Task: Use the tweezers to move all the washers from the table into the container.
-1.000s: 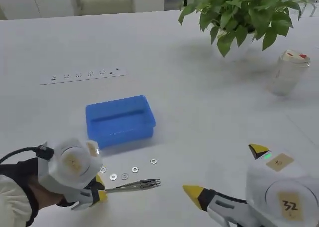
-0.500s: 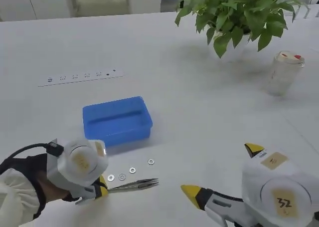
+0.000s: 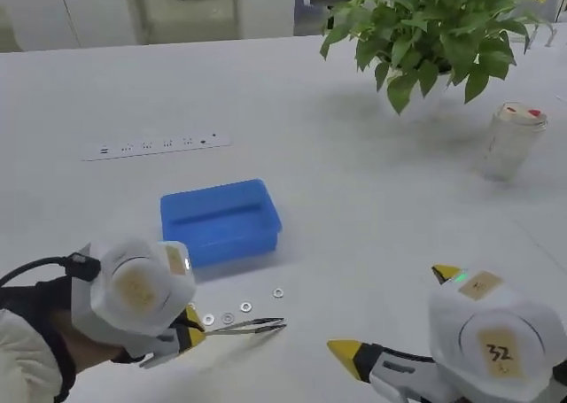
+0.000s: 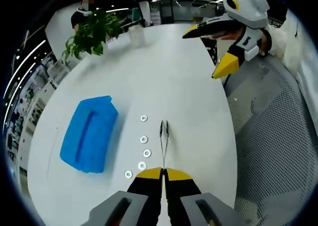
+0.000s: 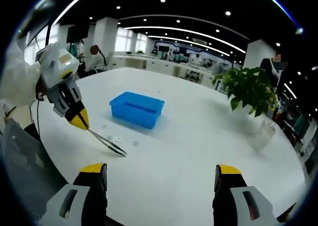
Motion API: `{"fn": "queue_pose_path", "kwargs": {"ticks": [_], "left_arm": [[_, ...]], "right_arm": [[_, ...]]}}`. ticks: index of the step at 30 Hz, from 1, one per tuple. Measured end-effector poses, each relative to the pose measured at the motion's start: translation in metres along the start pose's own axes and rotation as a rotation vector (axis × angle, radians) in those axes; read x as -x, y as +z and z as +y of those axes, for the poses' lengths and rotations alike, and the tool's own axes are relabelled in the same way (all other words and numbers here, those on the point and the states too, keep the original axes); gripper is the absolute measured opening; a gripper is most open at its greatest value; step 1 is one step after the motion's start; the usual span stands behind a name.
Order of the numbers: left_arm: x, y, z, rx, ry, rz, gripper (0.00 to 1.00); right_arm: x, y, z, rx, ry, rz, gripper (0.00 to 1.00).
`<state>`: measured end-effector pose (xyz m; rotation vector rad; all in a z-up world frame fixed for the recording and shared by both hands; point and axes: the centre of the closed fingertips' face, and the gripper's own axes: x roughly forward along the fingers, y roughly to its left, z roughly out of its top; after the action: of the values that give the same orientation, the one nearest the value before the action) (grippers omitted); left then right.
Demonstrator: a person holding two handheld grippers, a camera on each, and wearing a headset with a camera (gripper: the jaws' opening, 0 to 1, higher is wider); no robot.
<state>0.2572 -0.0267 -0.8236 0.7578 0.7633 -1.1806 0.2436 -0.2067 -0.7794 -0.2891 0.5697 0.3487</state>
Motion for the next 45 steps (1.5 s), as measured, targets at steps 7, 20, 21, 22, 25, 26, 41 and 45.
{"fn": "queue_pose_path", "kwargs": {"ticks": [7, 20, 21, 22, 25, 26, 41, 45], "left_arm": [[0.022, 0.019, -0.010, 0.060, 0.059, -0.099, 0.00], [0.061, 0.039, -0.014, 0.191, 0.158, -0.232, 0.00], [0.065, 0.040, -0.015, 0.193, 0.160, -0.237, 0.00], [0.069, 0.041, -0.016, 0.193, 0.159, -0.241, 0.00], [0.086, 0.051, -0.023, 0.170, 0.141, -0.269, 0.00], [0.090, 0.054, -0.025, 0.154, 0.130, -0.274, 0.00], [0.140, 0.098, -0.080, -0.099, -0.014, -0.306, 0.00], [0.139, 0.099, -0.090, -0.130, -0.039, -0.299, 0.00]], "right_arm": [[-0.002, -0.002, 0.010, 0.002, 0.056, 0.017, 0.88], [0.001, -0.004, 0.052, 0.035, 0.276, 0.040, 0.79], [0.001, -0.004, 0.057, 0.032, 0.298, 0.045, 0.77], [0.002, -0.002, 0.063, 0.032, 0.331, 0.041, 0.72], [0.010, 0.014, 0.092, -0.006, 0.489, 0.016, 0.50], [0.013, 0.018, 0.102, -0.007, 0.541, 0.019, 0.46], [0.053, 0.084, 0.175, 0.425, 0.855, -0.064, 0.14], [0.058, 0.076, 0.181, 0.482, 0.872, -0.036, 0.08]]}}
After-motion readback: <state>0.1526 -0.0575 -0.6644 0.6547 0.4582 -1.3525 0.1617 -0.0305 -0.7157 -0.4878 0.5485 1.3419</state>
